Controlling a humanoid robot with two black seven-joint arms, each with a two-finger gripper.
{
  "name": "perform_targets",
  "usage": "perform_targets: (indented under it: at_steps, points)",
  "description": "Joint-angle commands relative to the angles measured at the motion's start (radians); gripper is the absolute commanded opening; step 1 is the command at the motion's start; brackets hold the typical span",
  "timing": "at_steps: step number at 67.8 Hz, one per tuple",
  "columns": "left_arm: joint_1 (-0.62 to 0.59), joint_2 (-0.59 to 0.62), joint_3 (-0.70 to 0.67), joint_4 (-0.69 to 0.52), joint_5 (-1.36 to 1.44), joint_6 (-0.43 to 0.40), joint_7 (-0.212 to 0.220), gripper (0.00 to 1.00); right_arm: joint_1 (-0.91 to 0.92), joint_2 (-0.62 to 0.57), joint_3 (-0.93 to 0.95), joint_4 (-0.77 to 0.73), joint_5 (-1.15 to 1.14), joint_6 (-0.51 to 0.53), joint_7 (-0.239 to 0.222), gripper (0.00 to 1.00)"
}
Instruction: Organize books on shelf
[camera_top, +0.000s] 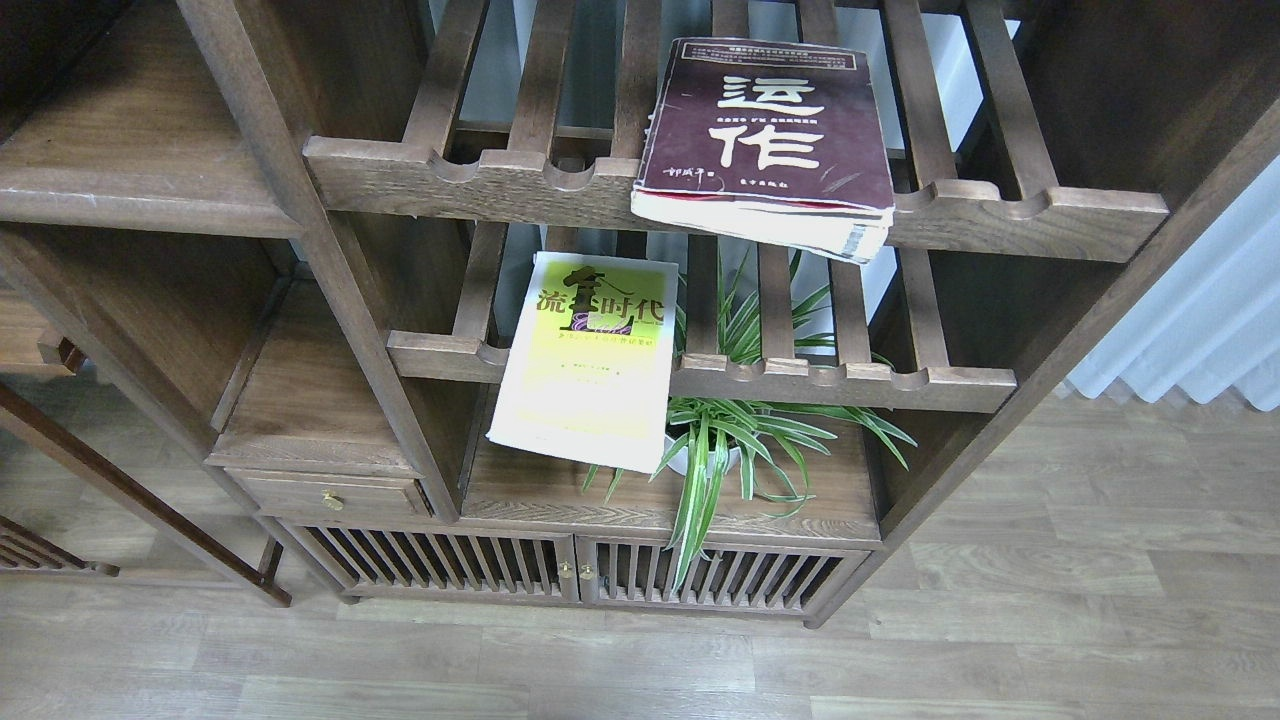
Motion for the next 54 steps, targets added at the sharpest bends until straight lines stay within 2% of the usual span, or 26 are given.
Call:
perform_targets:
  at_steps: [1,15,19,30,37,38,41,45,54]
  points:
    - [-0.02,-0.012,0.005,0.018,-0.001,0.0,0.0,0.04,0.0,-0.001,0.0,0.0,0.0,0.0,0.016,0.99]
    - [-0.003,-0.006,0.008,0.01,-0.008,0.0,-0.002,0.04,-0.001,0.002,0.0,0.0,0.0,0.0,0.02,0.99]
    - [0.006,-0.002,0.012,0.008,-0.008,0.0,-0.05,0.04,-0.001,0.005,-0.001,0.0,0.0,0.0,0.02,0.99]
    - [0.005,-0.011,0.018,0.008,-0.011,0.0,-0.125,0.04,0.0,0.008,-0.003,0.001,-0.001,0.0,0.019,0.99]
    - [0.0,-0.018,0.021,0.007,-0.02,0.0,-0.216,0.04,0.002,0.009,-0.003,0.003,-0.001,0.0,0.019,0.99]
    - [0.0,-0.02,0.023,0.007,-0.027,0.0,-0.243,0.04,0.002,0.008,-0.003,0.003,-0.001,0.0,0.019,0.99]
    - [0.0,-0.02,0.026,0.004,-0.044,0.0,-0.289,0.04,0.003,0.009,-0.003,0.003,-0.001,0.0,0.019,0.99]
    - [0.003,-0.02,0.031,0.004,-0.067,0.0,-0.335,0.05,0.006,0.009,-0.003,0.003,-0.001,0.0,0.019,0.99]
    - [0.013,-0.022,0.037,0.007,-0.112,0.0,-0.375,0.05,0.009,0.009,-0.004,0.005,-0.001,0.0,0.019,0.99]
